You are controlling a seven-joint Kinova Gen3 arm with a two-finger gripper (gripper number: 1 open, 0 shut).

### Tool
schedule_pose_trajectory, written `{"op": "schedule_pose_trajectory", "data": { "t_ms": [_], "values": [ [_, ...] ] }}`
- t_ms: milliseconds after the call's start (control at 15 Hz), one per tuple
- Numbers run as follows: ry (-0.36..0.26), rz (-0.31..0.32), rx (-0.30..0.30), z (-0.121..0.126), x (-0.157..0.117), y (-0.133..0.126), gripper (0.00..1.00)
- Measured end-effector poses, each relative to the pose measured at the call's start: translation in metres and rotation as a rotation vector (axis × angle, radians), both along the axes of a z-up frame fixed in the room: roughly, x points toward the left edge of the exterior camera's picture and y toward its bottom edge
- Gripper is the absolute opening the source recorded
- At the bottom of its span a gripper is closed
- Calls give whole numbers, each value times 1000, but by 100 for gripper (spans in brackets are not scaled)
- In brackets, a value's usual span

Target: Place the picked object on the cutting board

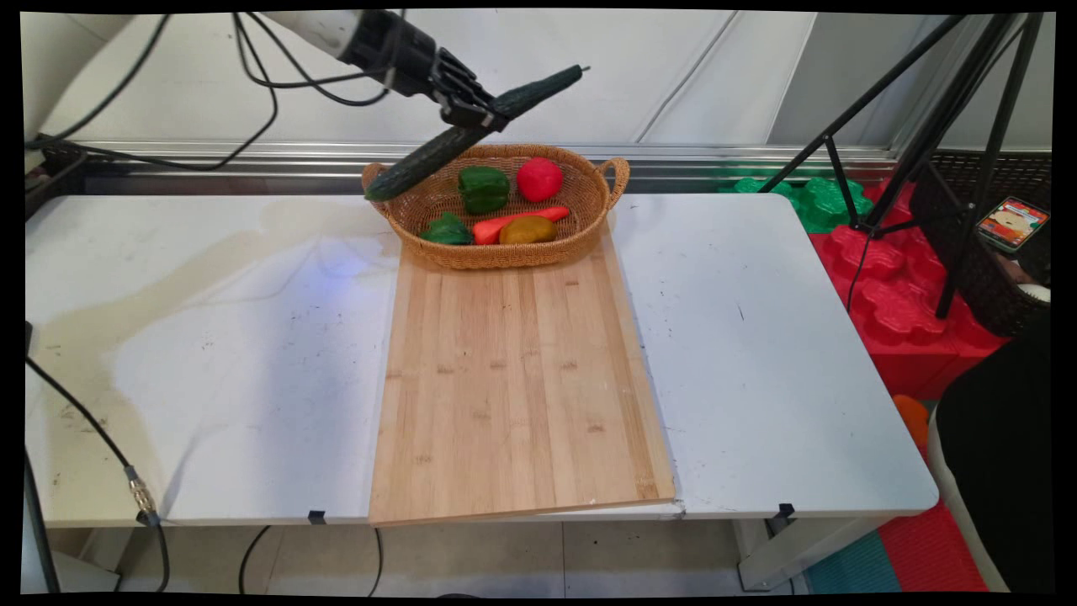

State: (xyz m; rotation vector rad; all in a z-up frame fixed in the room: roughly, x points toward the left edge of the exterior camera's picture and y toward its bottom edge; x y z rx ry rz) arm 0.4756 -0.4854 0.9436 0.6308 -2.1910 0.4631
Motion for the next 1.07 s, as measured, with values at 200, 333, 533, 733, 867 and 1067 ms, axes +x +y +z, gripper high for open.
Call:
{"op": "schedule_pose_trajectory", "data": {
  "t_ms": [200,333,533,733,867,1067],
  "values": [
    [20,-13,14,12,7,25,0],
    [30,-30,34,18,12,48,0],
    [35,-55,63,18,12,74,0],
    [35,-88,97,12,5,102,0],
    [34,-103,110,6,-1,113,0],
    [26,-121,129,-7,-15,125,0]
  ]
}}
